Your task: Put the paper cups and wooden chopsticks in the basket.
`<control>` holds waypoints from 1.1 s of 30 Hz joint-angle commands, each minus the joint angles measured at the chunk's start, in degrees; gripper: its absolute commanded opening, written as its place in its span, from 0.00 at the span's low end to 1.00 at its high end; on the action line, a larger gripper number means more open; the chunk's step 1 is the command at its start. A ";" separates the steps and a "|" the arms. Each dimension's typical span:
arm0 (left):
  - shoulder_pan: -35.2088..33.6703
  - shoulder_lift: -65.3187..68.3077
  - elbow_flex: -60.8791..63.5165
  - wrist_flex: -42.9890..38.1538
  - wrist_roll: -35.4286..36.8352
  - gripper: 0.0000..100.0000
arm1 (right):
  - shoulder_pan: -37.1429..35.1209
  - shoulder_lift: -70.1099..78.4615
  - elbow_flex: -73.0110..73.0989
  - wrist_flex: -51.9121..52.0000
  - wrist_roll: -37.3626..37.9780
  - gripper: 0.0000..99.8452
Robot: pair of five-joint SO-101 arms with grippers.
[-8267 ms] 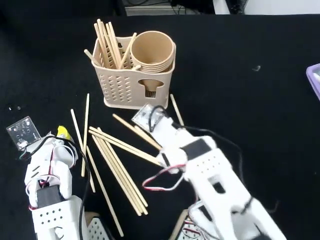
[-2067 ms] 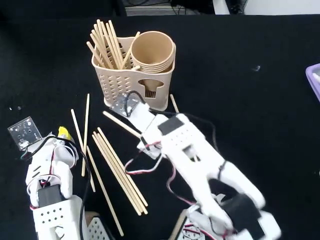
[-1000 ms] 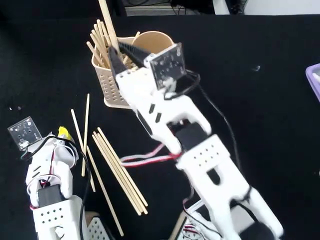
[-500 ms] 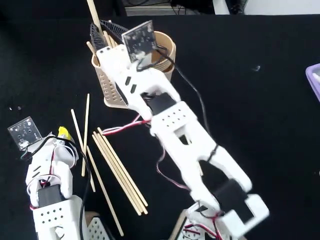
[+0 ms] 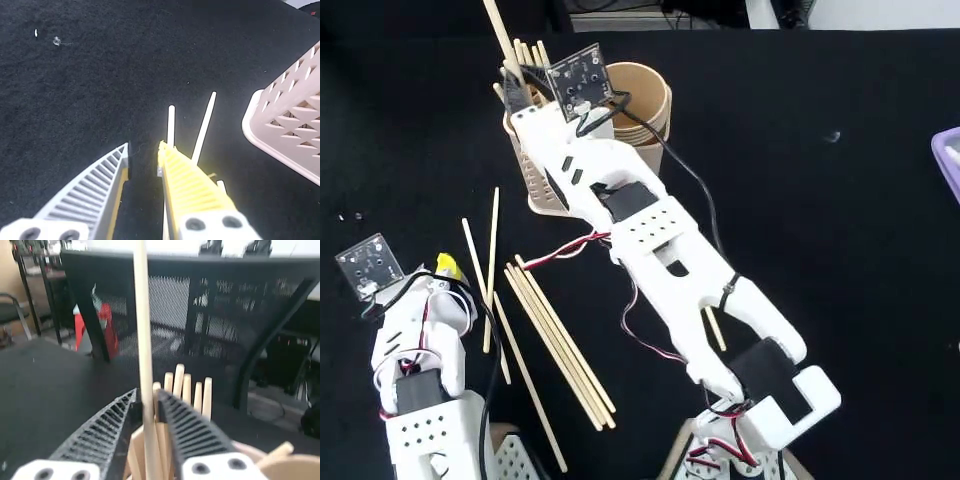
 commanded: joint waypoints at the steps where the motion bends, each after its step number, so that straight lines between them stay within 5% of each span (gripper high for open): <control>1: 0.66 -0.62 -0.75 -1.67 -0.44 0.11 | -0.53 -2.42 -4.18 3.69 -0.26 0.20; 11: 0.66 -0.62 -0.75 -1.67 -0.44 0.11 | -0.97 -18.33 -3.47 13.89 -0.09 0.15; 22: -1.01 -0.62 -1.45 -1.32 -0.44 0.11 | -5.89 -37.58 4.97 65.49 0.00 0.15; 28: -12.35 -0.62 -4.97 -1.23 -0.35 0.11 | -8.09 -41.54 26.07 58.64 0.00 0.15; 33: -17.71 -0.53 -6.29 -1.49 0.09 0.11 | -18.64 -41.71 41.89 41.76 -0.62 0.15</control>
